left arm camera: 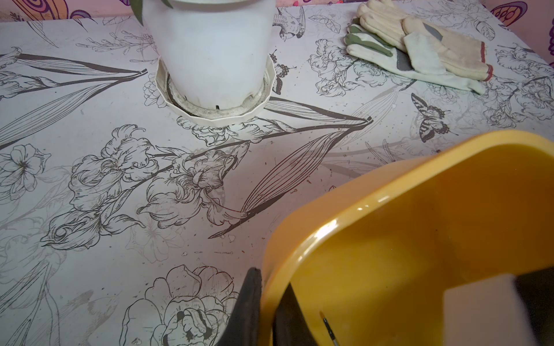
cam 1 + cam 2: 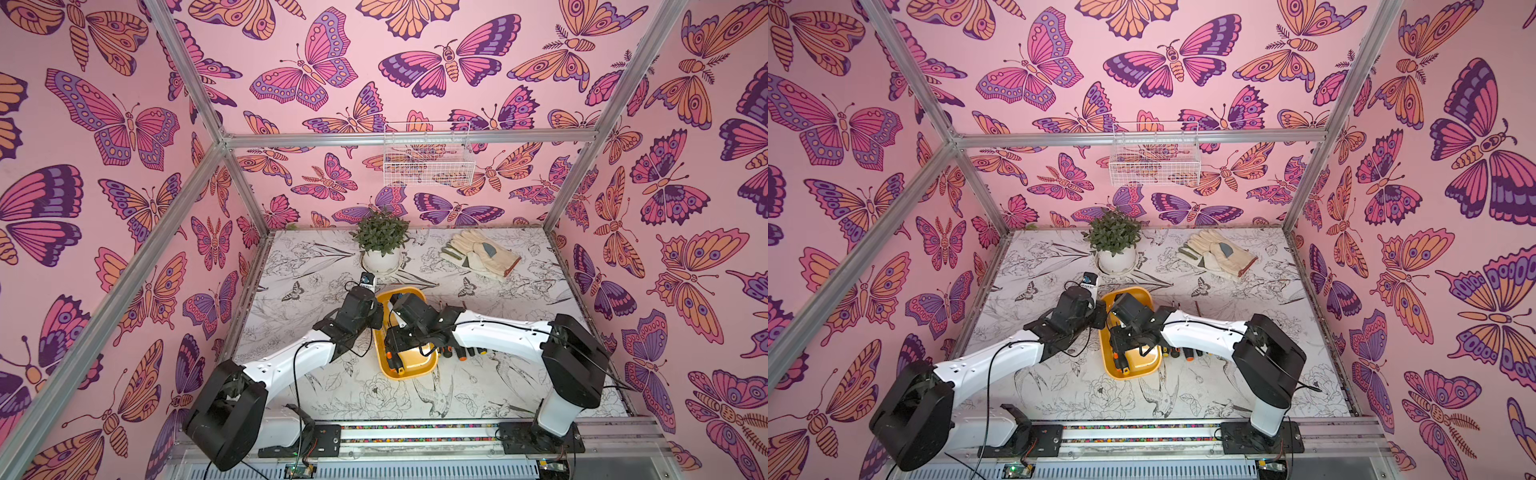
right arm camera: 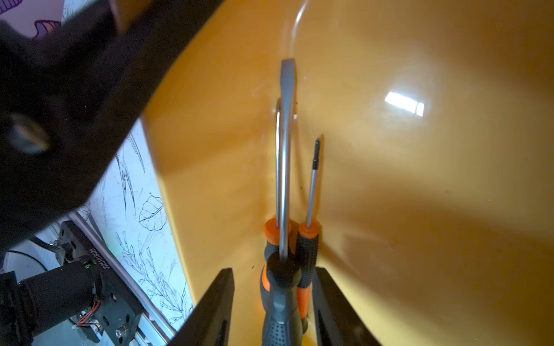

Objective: Take out the screwdriver from the storage box
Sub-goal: Pick up the screwdriver from the storage box.

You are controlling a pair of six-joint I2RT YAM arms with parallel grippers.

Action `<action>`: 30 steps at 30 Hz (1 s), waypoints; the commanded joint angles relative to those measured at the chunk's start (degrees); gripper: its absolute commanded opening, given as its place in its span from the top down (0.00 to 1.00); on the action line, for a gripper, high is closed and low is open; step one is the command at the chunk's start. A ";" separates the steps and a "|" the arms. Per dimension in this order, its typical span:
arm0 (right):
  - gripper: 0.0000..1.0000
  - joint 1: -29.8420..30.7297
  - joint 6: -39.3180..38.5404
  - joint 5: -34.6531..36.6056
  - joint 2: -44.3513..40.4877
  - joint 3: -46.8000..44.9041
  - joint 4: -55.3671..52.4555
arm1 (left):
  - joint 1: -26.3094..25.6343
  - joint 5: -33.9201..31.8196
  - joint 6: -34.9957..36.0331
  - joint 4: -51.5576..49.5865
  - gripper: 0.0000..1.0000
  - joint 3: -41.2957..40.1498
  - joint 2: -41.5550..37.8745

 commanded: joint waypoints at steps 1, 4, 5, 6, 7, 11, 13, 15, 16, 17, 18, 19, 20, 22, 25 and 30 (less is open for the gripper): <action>0.55 1.08 -1.09 -0.93 2.86 2.44 -2.72 | -0.28 -0.38 1.65 -1.68 1.00 -0.61 0.56; 0.57 1.41 -1.91 -0.43 4.36 3.90 -4.83 | -0.28 -0.46 1.68 -1.73 1.00 -0.92 0.30; 0.58 1.40 -1.97 -0.31 4.59 4.03 -5.13 | -0.32 -0.46 1.69 -1.80 1.00 -0.91 0.28; 0.58 1.37 -1.98 -0.19 4.71 4.11 -5.22 | -0.35 -0.46 1.64 -1.67 1.00 -0.90 0.26; 0.58 1.42 -2.09 -0.08 4.77 4.20 -5.40 | -0.33 -0.52 1.67 -1.68 1.00 -0.89 0.10; 0.59 1.41 -2.55 0.77 5.31 4.82 -6.93 | -0.33 -0.46 1.66 -1.61 1.00 -0.75 0.26; 0.59 1.41 -2.78 0.92 5.66 5.17 -7.55 | -0.33 -0.46 1.65 -1.73 1.00 -0.74 0.30; 0.60 1.41 -2.81 0.88 6.14 5.18 -7.62 | -0.31 -0.55 1.63 -1.68 1.00 -0.85 0.22; 0.60 1.40 -2.89 0.80 6.39 5.27 -7.75 | -0.33 -0.63 1.70 -1.77 1.00 -0.88 0.23; 0.62 1.41 -2.90 0.75 6.74 5.43 -7.87 | -0.30 -0.72 1.75 -1.74 1.00 -0.91 0.06; 0.63 1.36 -2.98 0.66 6.91 5.58 -8.04 | -0.33 -0.79 1.76 -1.69 1.00 -0.94 0.04; 0.65 1.41 -3.11 0.56 7.15 5.78 -8.10 | -0.29 -0.97 1.73 -1.71 1.00 -0.88 -0.02; 0.66 1.41 -3.15 0.48 7.32 6.01 -8.30 | -0.29 -1.07 1.76 -1.75 1.00 -0.97 -0.07; 0.69 1.36 -3.32 0.45 7.54 6.25 -8.50 | -0.34 -1.25 1.86 -1.80 1.00 -0.93 -0.14; 0.73 1.41 -3.43 0.64 7.39 6.47 -8.76 | -0.28 -1.34 1.92 -1.73 1.00 -0.95 -0.14; 0.80 1.41 -4.12 1.18 7.23 6.77 -9.86 | -0.30 -1.59 1.96 -1.78 1.00 -0.96 -0.22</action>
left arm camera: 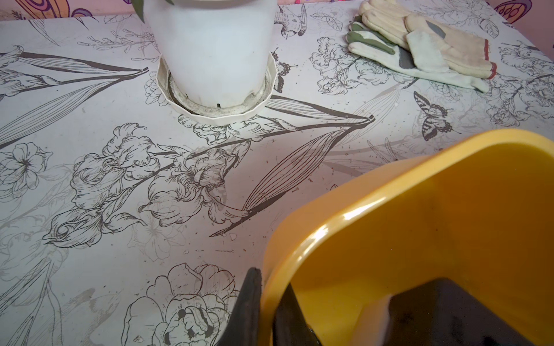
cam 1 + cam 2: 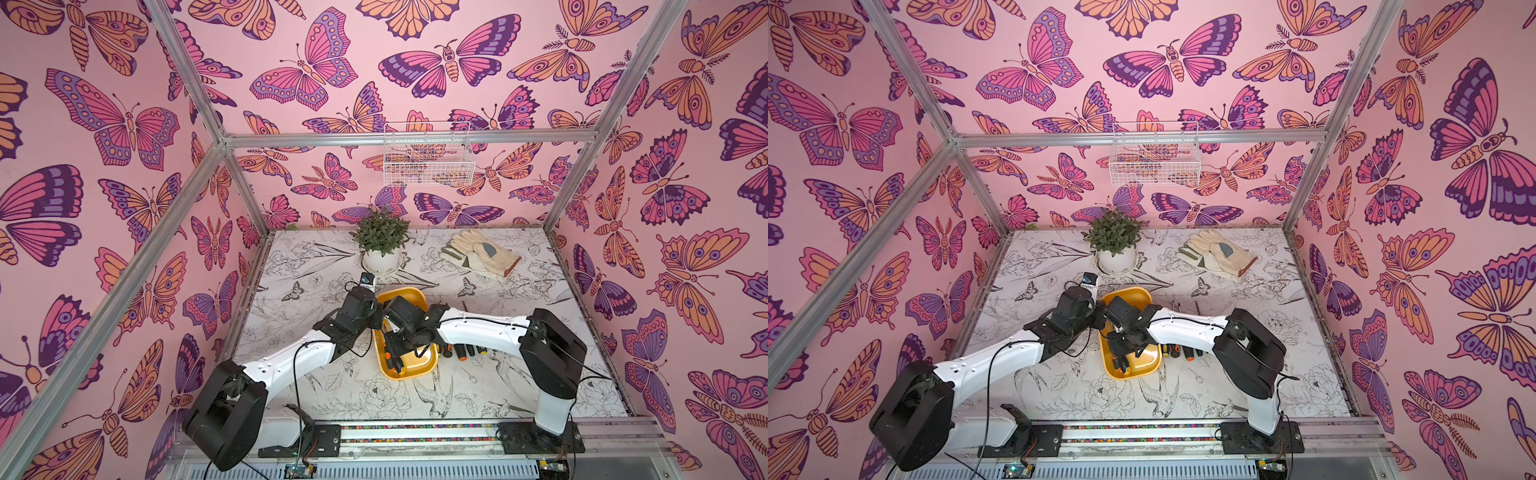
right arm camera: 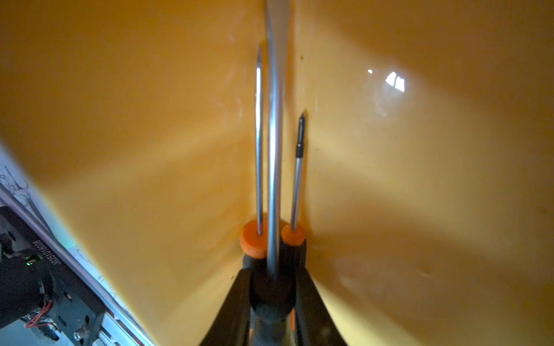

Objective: Take out the screwdriver from the storage box
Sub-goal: Pick up the screwdriver from the storage box.

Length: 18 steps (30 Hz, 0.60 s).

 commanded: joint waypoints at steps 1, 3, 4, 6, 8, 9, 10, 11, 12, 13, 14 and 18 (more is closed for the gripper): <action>0.82 0.51 -1.20 0.76 1.00 1.24 -2.40 | -0.23 -1.34 2.03 -1.48 1.00 -0.98 -0.27; 0.83 0.51 -1.29 0.94 0.55 1.13 -2.47 | -0.30 -1.43 2.00 -1.45 1.00 -1.05 -0.39; 0.85 0.46 -1.42 1.05 0.23 1.07 -2.49 | -0.27 -1.49 2.04 -1.49 1.00 -1.06 -0.43; 0.89 0.51 -1.71 1.22 -0.79 0.79 -2.03 | -0.25 -1.49 2.06 -1.50 1.00 -0.99 -0.50; 0.92 0.51 -2.09 1.42 -2.33 0.09 -1.13 | -0.26 -1.52 2.11 -1.49 1.00 -0.99 -0.66; 0.95 0.51 -2.29 1.62 -3.34 -0.25 -0.55 | -0.23 -1.58 2.11 -1.47 1.00 -1.00 -0.66; 0.97 0.50 -2.58 1.97 -4.29 -0.73 -0.31 | -0.22 -1.53 2.13 -1.50 1.00 -0.91 -0.66; 0.99 0.46 -2.81 2.38 -5.07 -0.99 -0.30 | -0.26 -1.56 2.13 -1.52 1.00 -0.90 -0.63; 1.00 0.51 -3.20 2.83 -6.03 -1.29 -0.36 | -0.22 -1.52 2.13 -1.45 1.00 -0.88 -0.54; 1.00 0.51 -3.54 3.23 -6.96 -1.64 -0.39 | -0.23 -1.53 2.06 -1.46 1.00 -0.91 -0.47; 1.00 0.46 -3.77 3.66 -7.85 -1.99 -0.31 | -0.28 -1.45 2.04 -1.47 1.00 -0.93 -0.51; 1.00 0.50 -4.06 4.05 -11.27 -4.08 0.41 | -0.24 -1.34 1.85 -1.45 1.00 -0.75 -0.38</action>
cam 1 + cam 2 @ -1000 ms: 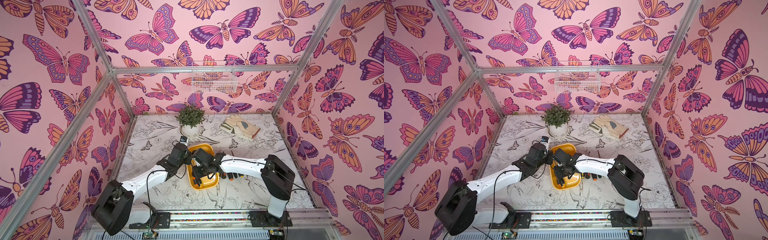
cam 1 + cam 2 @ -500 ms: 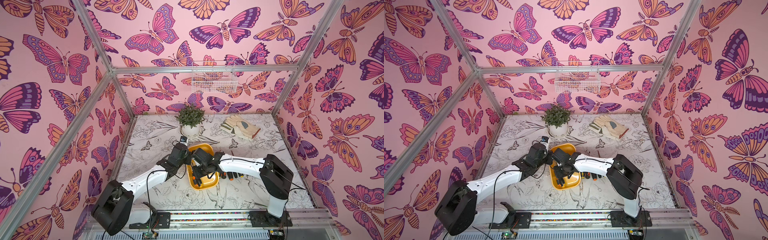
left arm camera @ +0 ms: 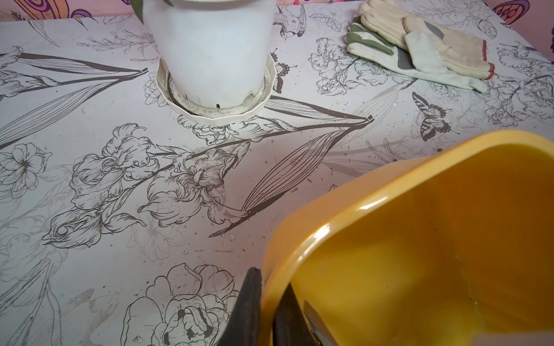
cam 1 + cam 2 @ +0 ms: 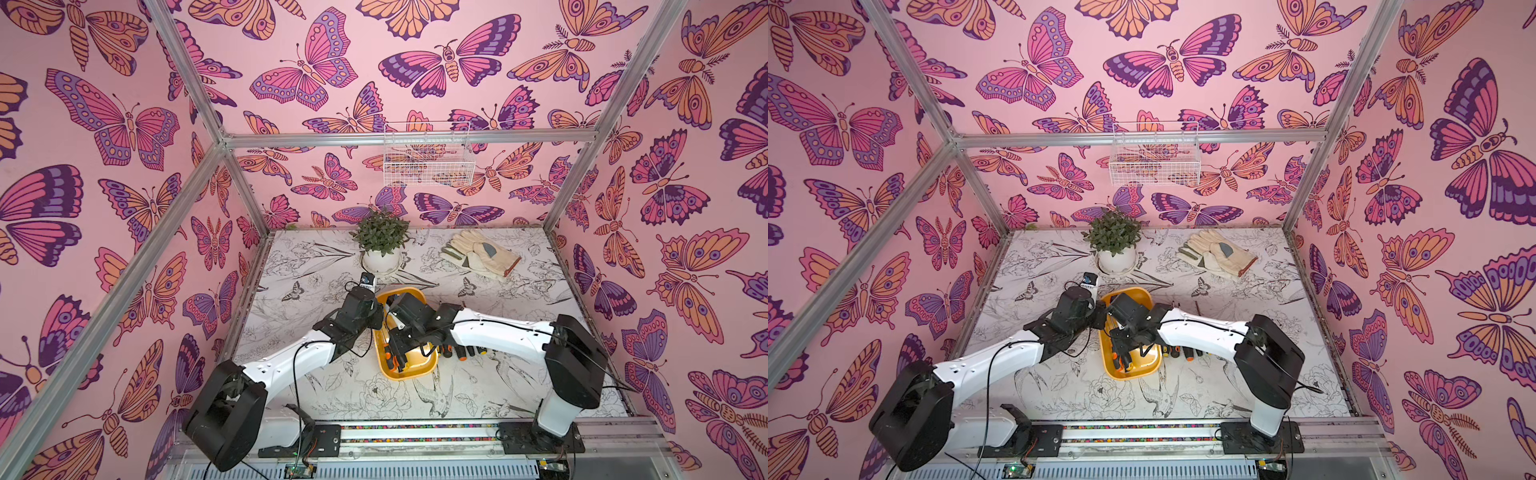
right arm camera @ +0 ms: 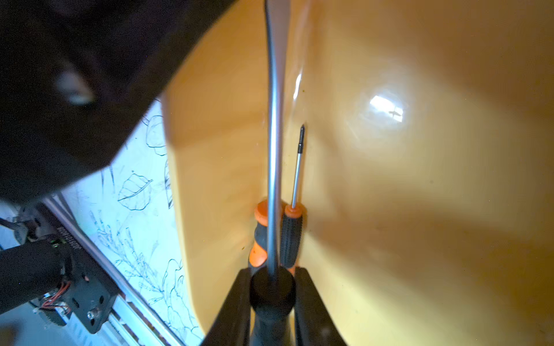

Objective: Take out the screwdriver from the storage box
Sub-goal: Pick up the screwdriver from the storage box.

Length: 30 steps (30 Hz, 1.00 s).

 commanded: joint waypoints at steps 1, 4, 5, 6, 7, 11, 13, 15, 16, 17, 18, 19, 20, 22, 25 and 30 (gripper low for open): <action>1.00 0.47 -1.24 1.49 -3.01 -1.25 0.06 | -0.26 -1.32 1.86 -1.48 1.00 -0.75 -0.15; 1.00 0.47 -0.87 1.67 -4.77 -1.69 -0.74 | -0.28 -1.12 1.86 -1.45 1.00 -0.77 -0.01; 1.00 0.44 -0.84 1.83 -5.20 -1.84 -0.97 | -0.27 -1.10 1.86 -1.50 1.00 -0.75 0.06; 1.00 0.48 -0.88 2.07 -5.86 -1.96 -1.33 | -0.22 -1.01 1.86 -1.45 1.00 -0.74 0.03; 1.00 0.51 -0.87 2.38 -6.54 -1.90 -1.94 | -0.29 -0.94 1.82 -1.49 1.00 -0.70 0.08; 1.00 0.51 -1.02 4.11 -9.65 -1.88 -3.91 | -0.26 -0.58 1.76 -1.49 1.00 -0.71 -0.01; 1.00 0.51 -1.07 4.67 -10.80 -1.97 -4.62 | -0.28 -0.48 1.63 -1.45 1.00 -0.77 -0.13; 1.00 0.51 -1.11 5.64 -11.96 -2.12 -5.54 | -0.23 -0.40 1.69 -1.51 1.00 -0.71 -0.13; 1.00 0.47 -1.08 6.08 -12.38 -2.13 -6.01 | -0.26 -0.39 1.65 -1.46 1.00 -0.74 -0.12; 1.00 0.42 -1.23 6.63 -12.79 -2.20 -6.55 | -0.25 -0.39 1.68 -1.52 1.00 -0.76 -0.20; 1.00 0.42 -1.15 7.75 -13.30 -2.23 -7.49 | -0.30 -0.48 1.76 -1.48 1.00 -0.87 -0.24; 1.00 0.32 -1.09 8.66 -13.58 -2.16 -8.28 | -0.22 -0.48 1.71 -1.46 1.00 -0.86 -0.39; 1.00 0.18 -1.06 9.79 -13.92 -1.99 -9.69 | -0.24 -0.48 1.77 -1.46 1.00 -0.88 -0.34; 1.00 -0.39 -1.44 11.61 -14.71 -1.62 -12.44 | -0.28 -0.55 1.71 -1.45 1.00 -1.00 -0.53; 1.00 -1.54 -1.68 13.69 -16.67 -2.12 -14.83 | -0.29 -0.70 1.78 -1.45 1.00 -1.17 -0.66; 1.00 -4.25 -2.14 17.15 -20.65 -4.59 -18.22 | -0.23 -0.49 1.72 -1.46 1.00 -1.19 -0.66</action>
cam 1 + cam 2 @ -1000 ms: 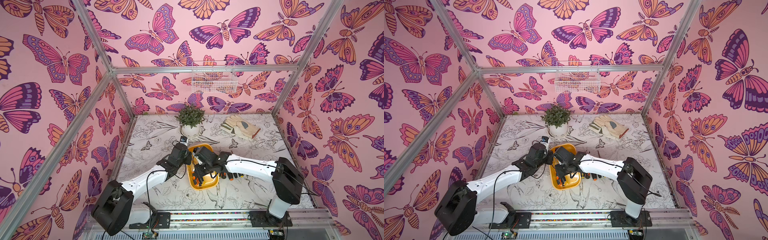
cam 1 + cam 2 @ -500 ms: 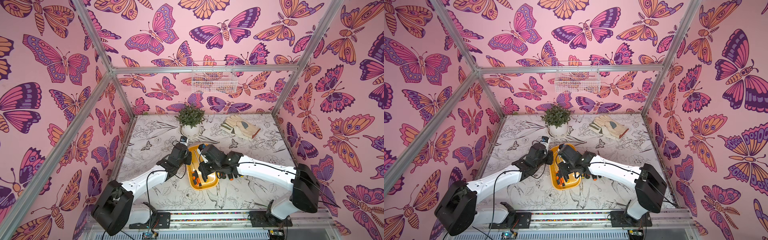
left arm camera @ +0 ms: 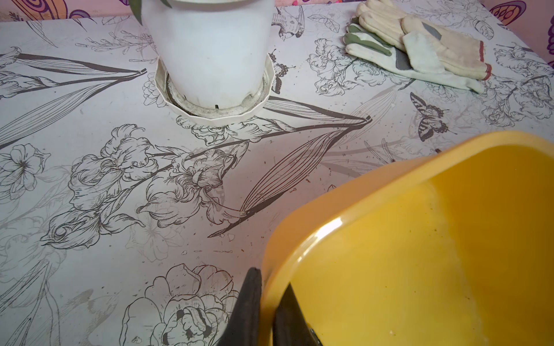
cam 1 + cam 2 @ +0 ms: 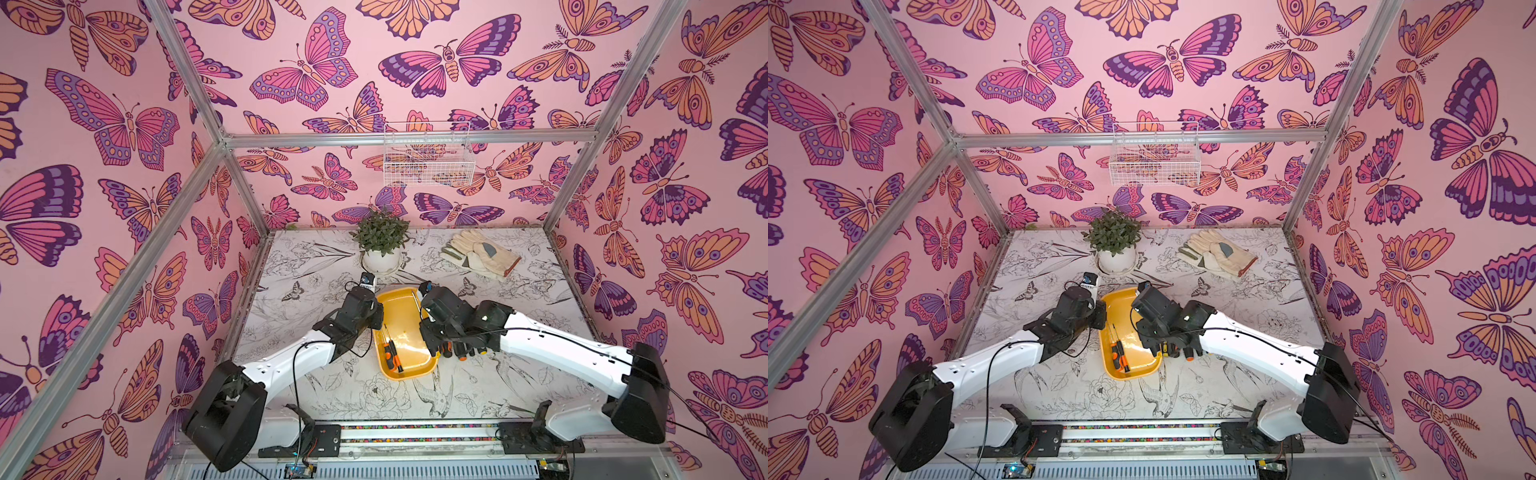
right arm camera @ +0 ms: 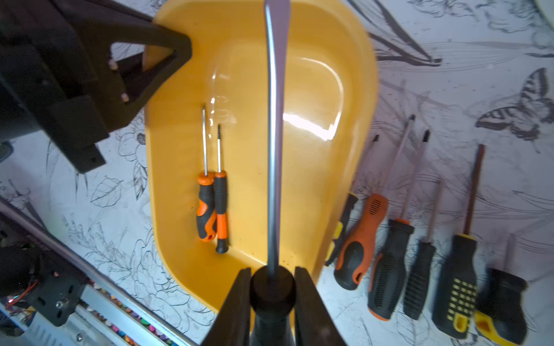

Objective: Take out the screwdriver from the storage box
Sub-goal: Pick up the screwdriver from the storage box, then place the screwdriver at the center of the board.

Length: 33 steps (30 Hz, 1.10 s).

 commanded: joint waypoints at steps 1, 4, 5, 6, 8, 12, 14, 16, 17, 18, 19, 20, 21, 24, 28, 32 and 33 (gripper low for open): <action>1.00 -2.62 -0.97 4.14 -3.44 -1.89 -5.21 | -0.23 -0.70 1.76 -1.50 1.00 -1.16 -0.49; 1.00 -5.79 -1.70 4.21 -6.64 -4.45 -6.54 | -0.30 -0.69 1.84 -1.47 1.00 -1.16 -0.49; 1.00 -6.83 -2.08 4.28 -7.94 -5.35 -6.97 | -0.29 -0.63 1.86 -1.45 1.00 -1.16 -0.51; 1.00 -8.05 -2.59 4.30 -9.19 -6.11 -7.46 | -0.24 -0.66 1.81 -1.50 1.00 -1.14 -0.49; 1.00 -10.74 -3.60 4.08 -11.36 -7.48 -8.30 | -0.25 -0.55 1.86 -1.50 1.00 -1.07 -0.48; 1.00 -16.38 -6.20 3.79 -15.24 -9.67 -10.07 | -0.24 -0.26 1.68 -1.45 1.00 -0.96 -0.02; 1.00 -19.43 -7.59 3.78 -16.65 -10.20 -11.38 | -0.30 -0.26 1.62 -1.45 1.00 -0.91 -0.04; 1.00 -22.55 -9.09 3.43 -17.91 -10.64 -12.25 | -0.24 -0.26 1.71 -1.45 1.00 -0.90 -0.12; 1.00 -24.09 -10.05 3.13 -18.52 -10.83 -12.59 | -0.30 -0.35 1.73 -1.49 1.00 -0.95 -0.06; 1.00 -25.31 -10.68 2.70 -18.95 -11.03 -12.84 | -0.22 -0.35 1.83 -1.50 1.00 -0.87 -0.05; 1.00 -26.73 -11.33 2.32 -19.30 -11.10 -13.10 | -0.25 -0.37 1.84 -1.51 1.00 -0.81 0.10; 1.00 -28.08 -12.06 2.01 -19.56 -11.29 -13.27 | -0.29 -0.35 1.77 -1.48 1.00 -0.83 0.15; 1.00 -29.05 -12.66 1.87 -19.71 -11.36 -13.39 | -0.25 -0.39 1.77 -1.45 1.00 -0.75 0.16; 1.00 -31.81 -14.23 1.63 -19.71 -11.38 -13.62 | -0.26 -0.35 1.77 -1.49 1.00 -0.83 0.21; 1.00 -35.09 -16.26 1.20 -18.68 -10.42 -13.67 | -0.25 -0.61 1.74 -1.52 1.00 -0.91 0.12; 1.00 -37.65 -17.69 1.12 -17.51 -9.70 -13.26 | -0.27 -0.87 1.77 -1.46 1.00 -1.01 0.02; 1.00 -37.96 -17.79 1.18 -17.31 -9.70 -12.95 | -0.25 -0.88 1.75 -1.49 1.00 -0.94 0.02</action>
